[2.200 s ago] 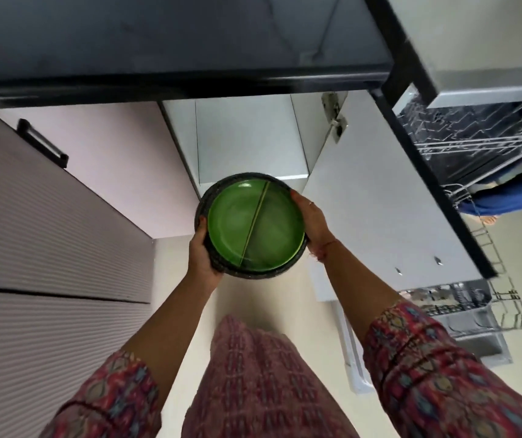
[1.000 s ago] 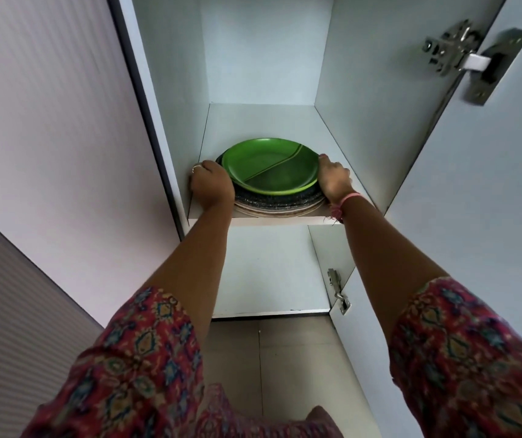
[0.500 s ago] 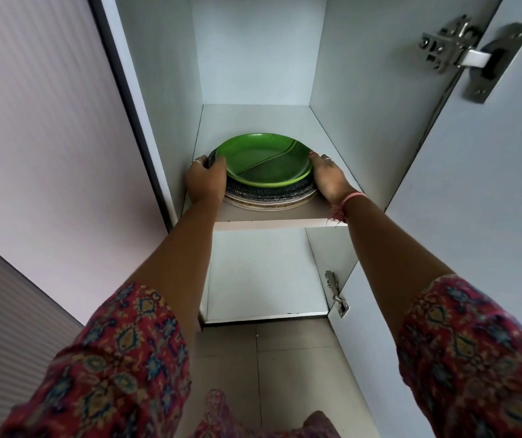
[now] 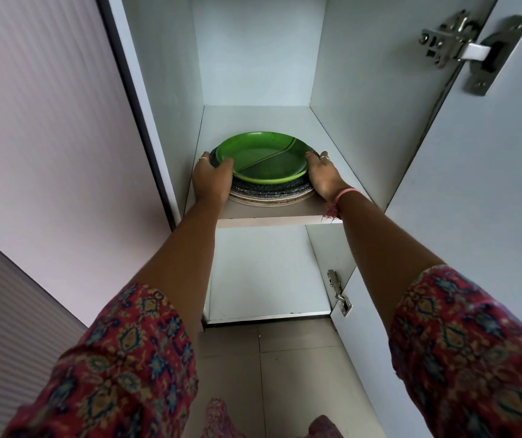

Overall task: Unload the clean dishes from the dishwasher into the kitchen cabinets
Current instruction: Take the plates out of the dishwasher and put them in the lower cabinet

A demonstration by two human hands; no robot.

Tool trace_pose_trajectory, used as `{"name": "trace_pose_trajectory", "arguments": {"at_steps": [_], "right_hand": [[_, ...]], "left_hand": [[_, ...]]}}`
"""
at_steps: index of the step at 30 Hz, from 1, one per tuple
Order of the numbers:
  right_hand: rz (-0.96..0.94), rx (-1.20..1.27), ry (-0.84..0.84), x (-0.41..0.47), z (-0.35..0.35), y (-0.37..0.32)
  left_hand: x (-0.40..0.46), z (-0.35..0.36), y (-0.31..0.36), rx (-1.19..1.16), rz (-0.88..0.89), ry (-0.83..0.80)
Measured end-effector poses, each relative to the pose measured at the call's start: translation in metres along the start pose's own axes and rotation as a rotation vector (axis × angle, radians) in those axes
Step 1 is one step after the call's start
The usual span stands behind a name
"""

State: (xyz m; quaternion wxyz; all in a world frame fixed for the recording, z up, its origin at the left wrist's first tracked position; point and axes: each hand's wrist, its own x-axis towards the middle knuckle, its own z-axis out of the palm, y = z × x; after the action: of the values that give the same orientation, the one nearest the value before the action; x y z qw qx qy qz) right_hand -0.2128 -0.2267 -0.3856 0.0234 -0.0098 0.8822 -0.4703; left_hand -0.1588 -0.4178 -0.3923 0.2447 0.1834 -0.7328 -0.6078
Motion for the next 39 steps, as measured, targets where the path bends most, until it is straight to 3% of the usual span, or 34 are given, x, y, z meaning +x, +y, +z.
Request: {"name": "trace_pose_trajectory", "arguments": {"at_steps": [11, 15, 25, 28, 31, 34, 39], "right_hand": [[-0.015, -0.109, -0.031, 0.0, 0.006, 0.001], [-0.021, -0.054, -0.009, 0.0, 0.004, 0.002], [0.048, 0.048, 0.096, -0.009, 0.009, 0.002], [0.108, 0.242, 0.152, -0.031, 0.013, -0.004], [0.192, 0.41, 0.238, -0.059, 0.017, -0.011], [0.287, 0.476, 0.237, -0.087, 0.015, -0.023], [0.38, 0.487, 0.201, -0.135, -0.004, -0.065]], "left_hand": [[0.004, 0.001, -0.006, 0.059, 0.026, 0.047], [0.005, 0.004, -0.007, 0.077, 0.065, 0.089], [-0.017, 0.001, -0.001, 0.068, -0.044, 0.202], [-0.035, -0.01, 0.002, 0.121, -0.093, 0.14], [-0.063, -0.025, 0.014, 0.142, -0.162, -0.022], [-0.095, -0.044, 0.031, 0.225, -0.237, -0.196], [-0.137, -0.072, 0.081, 0.313, -0.423, -0.3]]}}
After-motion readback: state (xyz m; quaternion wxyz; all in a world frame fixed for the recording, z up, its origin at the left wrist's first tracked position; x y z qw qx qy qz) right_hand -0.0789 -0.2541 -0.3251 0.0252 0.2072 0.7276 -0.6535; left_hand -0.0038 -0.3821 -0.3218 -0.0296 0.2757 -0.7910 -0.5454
